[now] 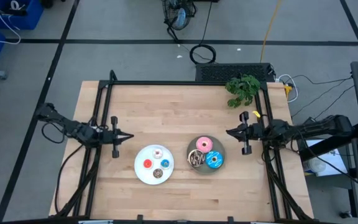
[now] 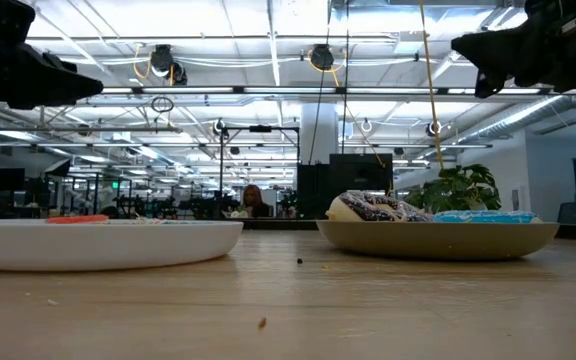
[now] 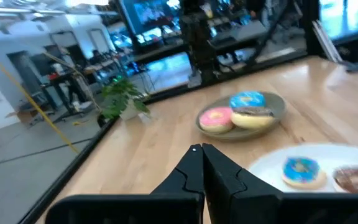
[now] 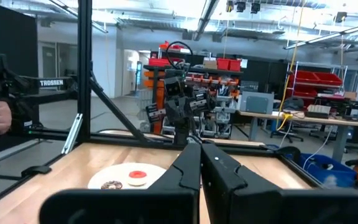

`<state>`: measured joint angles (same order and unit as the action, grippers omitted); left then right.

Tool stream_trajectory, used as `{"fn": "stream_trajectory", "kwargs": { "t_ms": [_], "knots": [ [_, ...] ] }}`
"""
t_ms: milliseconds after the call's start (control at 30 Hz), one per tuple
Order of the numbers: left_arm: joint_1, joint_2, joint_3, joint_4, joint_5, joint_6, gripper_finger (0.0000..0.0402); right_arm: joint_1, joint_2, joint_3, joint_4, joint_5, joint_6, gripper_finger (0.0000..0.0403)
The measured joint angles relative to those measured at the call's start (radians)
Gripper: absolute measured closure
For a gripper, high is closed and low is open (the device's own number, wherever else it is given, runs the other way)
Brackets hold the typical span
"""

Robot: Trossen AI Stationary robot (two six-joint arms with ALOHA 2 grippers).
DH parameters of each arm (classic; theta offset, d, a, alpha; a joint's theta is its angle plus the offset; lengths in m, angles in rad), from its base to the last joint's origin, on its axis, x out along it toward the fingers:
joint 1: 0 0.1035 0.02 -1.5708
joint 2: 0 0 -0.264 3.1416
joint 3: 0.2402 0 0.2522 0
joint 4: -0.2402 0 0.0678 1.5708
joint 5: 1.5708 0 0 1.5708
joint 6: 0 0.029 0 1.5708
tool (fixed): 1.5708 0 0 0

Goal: Pick & Place donuts
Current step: Return to Home Position

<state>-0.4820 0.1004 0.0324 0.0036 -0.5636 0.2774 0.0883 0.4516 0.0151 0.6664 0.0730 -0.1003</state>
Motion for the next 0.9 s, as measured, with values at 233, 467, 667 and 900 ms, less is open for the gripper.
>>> {"fn": "stream_trajectory", "kwargs": {
  "t_ms": [233,467,667,900],
  "knots": [
    [0.062,-0.074,0.032,-0.11,0.193,-0.036,0.0399,-0.004,-0.108,0.0,-0.12,-0.103,0.007,0.0403],
    [0.187,-0.095,0.036,-0.141,0.398,-0.092,0.0399,-0.017,-0.111,0.0,-0.151,-0.182,0.035,0.0403],
    [0.248,-0.094,0.036,-0.148,0.469,-0.116,0.0399,-0.017,-0.111,0.0,-0.155,-0.181,0.035,0.0403],
    [0.282,-0.094,0.036,-0.151,0.5,-0.135,0.0398,-0.017,-0.111,0.0,-0.15,-0.178,0.034,0.0403]
  ]
}}
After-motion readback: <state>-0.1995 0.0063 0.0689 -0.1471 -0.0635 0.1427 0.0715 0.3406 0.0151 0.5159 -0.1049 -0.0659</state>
